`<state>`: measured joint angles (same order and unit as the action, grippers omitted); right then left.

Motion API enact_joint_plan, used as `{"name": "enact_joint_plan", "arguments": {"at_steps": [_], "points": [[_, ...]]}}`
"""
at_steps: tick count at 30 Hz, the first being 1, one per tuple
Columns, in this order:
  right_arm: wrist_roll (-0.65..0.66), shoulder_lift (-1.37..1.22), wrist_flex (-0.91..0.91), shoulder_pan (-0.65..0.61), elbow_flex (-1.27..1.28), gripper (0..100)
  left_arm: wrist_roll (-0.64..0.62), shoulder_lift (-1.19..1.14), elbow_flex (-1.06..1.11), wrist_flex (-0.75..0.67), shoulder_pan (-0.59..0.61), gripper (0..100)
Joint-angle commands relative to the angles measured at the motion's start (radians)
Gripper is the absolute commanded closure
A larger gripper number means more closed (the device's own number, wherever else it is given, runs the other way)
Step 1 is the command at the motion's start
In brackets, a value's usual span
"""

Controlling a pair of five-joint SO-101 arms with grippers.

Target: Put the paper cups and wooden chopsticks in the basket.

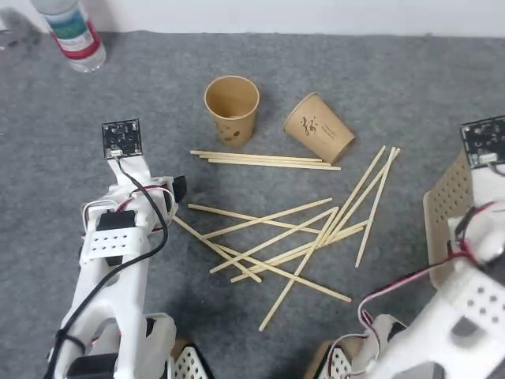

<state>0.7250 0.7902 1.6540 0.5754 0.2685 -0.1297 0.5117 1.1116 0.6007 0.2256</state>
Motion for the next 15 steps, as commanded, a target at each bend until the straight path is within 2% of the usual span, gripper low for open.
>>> {"name": "enact_joint_plan", "arguments": {"at_steps": [1,9,15], "points": [[-0.044,-0.015,-0.065,-0.013,0.052,76.4,-0.011,-0.006,0.010,0.031,0.005,74],[-0.051,-0.015,-0.088,-0.153,0.284,76.4,-0.011,-0.006,0.008,0.031,0.005,74],[-0.051,-0.021,-0.180,-0.160,0.376,76.4,-0.011,-0.006,0.008,0.031,0.005,74]]}}
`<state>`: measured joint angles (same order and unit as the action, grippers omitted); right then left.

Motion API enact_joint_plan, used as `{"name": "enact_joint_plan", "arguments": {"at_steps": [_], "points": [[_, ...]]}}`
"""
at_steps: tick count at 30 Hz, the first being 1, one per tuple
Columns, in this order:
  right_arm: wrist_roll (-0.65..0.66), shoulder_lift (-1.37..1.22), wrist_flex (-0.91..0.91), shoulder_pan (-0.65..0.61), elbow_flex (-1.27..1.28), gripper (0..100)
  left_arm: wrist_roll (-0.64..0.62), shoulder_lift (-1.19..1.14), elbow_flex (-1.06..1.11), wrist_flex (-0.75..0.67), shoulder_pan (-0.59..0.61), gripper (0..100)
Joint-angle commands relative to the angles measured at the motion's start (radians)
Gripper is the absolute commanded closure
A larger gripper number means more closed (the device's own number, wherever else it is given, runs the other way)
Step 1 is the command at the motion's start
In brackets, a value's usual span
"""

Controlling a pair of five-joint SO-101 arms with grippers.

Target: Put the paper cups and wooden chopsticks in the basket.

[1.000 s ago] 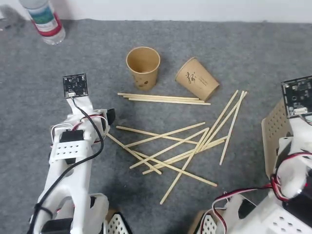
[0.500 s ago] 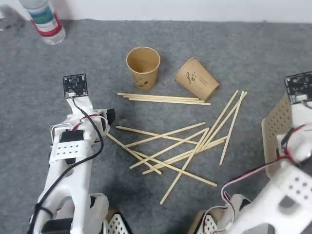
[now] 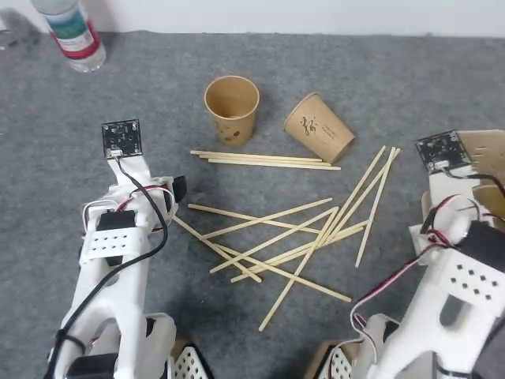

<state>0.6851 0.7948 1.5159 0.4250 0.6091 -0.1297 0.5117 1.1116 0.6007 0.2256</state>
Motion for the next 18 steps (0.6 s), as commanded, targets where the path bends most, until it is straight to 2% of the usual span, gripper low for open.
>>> {"name": "enact_joint_plan", "arguments": {"at_steps": [1,4,7,8,14,18], "points": [[-0.011,-0.027,-0.054,-0.005,0.040,76.5,-0.011,-0.006,0.008,0.031,0.005,74],[-0.008,-0.027,-0.087,0.005,0.043,82.7,-0.011,-0.006,0.008,0.031,0.005,74],[-0.005,-0.027,-0.116,0.005,0.041,98.0,-0.011,-0.006,0.008,0.031,0.005,74],[-0.005,-0.027,-0.127,0.005,0.041,99.8,-0.011,-0.006,0.008,0.031,0.005,74],[-0.014,-0.028,-0.125,0.005,0.034,99.1,-0.011,-0.008,0.008,0.031,0.003,74],[-0.066,-0.028,-0.093,0.005,0.017,99.1,-0.011,-0.008,0.008,0.031,0.003,74]]}}
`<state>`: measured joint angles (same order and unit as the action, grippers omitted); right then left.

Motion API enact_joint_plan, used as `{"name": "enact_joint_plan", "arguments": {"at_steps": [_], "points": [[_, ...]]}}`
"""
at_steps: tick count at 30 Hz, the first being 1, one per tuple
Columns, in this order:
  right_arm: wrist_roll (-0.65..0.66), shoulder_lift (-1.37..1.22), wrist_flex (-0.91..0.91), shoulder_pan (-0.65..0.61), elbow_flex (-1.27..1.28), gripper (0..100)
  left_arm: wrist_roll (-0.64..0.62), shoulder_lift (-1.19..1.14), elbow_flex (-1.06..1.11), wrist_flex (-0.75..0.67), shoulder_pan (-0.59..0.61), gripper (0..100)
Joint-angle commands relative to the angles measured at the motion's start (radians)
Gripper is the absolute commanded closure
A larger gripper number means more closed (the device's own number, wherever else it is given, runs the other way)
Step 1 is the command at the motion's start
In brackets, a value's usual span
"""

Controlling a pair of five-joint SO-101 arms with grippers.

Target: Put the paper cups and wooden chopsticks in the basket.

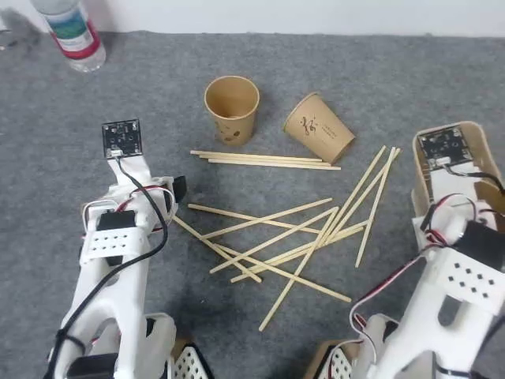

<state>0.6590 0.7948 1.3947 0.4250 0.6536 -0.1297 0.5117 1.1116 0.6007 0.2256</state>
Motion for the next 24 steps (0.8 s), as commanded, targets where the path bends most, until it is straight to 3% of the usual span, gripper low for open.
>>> {"name": "enact_joint_plan", "arguments": {"at_steps": [1,10,19,24], "points": [[-0.049,-0.028,0.042,0.004,-0.046,99.1,-0.011,-0.008,0.008,0.031,0.003,74],[-0.087,-0.028,0.191,-0.002,-0.236,99.1,-0.011,-0.008,0.008,0.031,0.003,74],[-0.078,-0.018,0.171,0.004,-0.238,98.0,-0.011,-0.009,0.008,0.031,0.003,74],[-0.083,-0.018,0.173,0.005,-0.238,81.2,-0.011,-0.009,0.008,0.031,0.003,74]]}}
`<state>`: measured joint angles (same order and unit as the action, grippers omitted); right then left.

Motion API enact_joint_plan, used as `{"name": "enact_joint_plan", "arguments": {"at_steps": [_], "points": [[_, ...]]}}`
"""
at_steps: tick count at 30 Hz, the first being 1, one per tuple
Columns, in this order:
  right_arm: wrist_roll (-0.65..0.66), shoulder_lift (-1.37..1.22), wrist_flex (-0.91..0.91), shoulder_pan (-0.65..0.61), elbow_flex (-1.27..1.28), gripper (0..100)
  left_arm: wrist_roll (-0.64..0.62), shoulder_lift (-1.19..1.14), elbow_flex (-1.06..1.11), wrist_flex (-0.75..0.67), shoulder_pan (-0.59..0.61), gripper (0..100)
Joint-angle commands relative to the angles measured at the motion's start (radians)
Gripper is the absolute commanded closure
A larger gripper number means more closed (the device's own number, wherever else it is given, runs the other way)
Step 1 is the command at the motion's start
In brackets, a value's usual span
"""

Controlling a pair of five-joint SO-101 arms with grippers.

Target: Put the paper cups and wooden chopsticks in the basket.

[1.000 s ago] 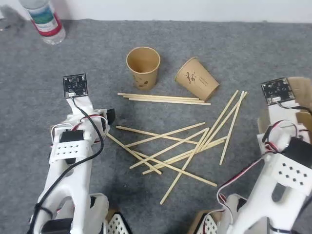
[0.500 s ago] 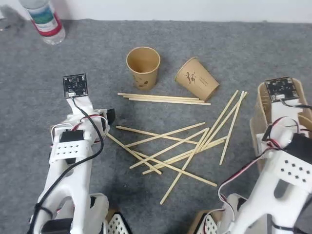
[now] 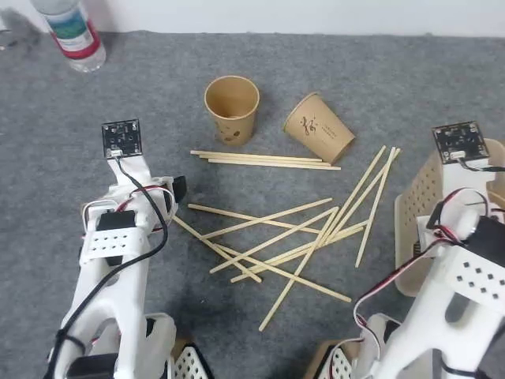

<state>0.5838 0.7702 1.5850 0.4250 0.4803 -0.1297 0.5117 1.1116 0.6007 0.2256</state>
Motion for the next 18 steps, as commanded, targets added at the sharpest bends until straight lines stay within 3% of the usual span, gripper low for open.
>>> {"name": "enact_joint_plan", "arguments": {"at_steps": [1,3,10,18], "points": [[-0.008,0.007,-0.016,0.005,-0.064,77.7,-0.011,-0.009,0.008,0.031,0.003,74],[-0.006,0.007,-0.018,0.005,-0.064,73.1,-0.011,-0.009,0.008,0.031,0.003,74],[0.008,0.004,-0.091,0.015,-0.066,73.4,-0.011,-0.009,0.008,0.031,0.005,74],[0.155,-0.004,-0.157,0.082,-0.063,73.4,-0.011,-0.009,0.008,0.031,0.005,74]]}}
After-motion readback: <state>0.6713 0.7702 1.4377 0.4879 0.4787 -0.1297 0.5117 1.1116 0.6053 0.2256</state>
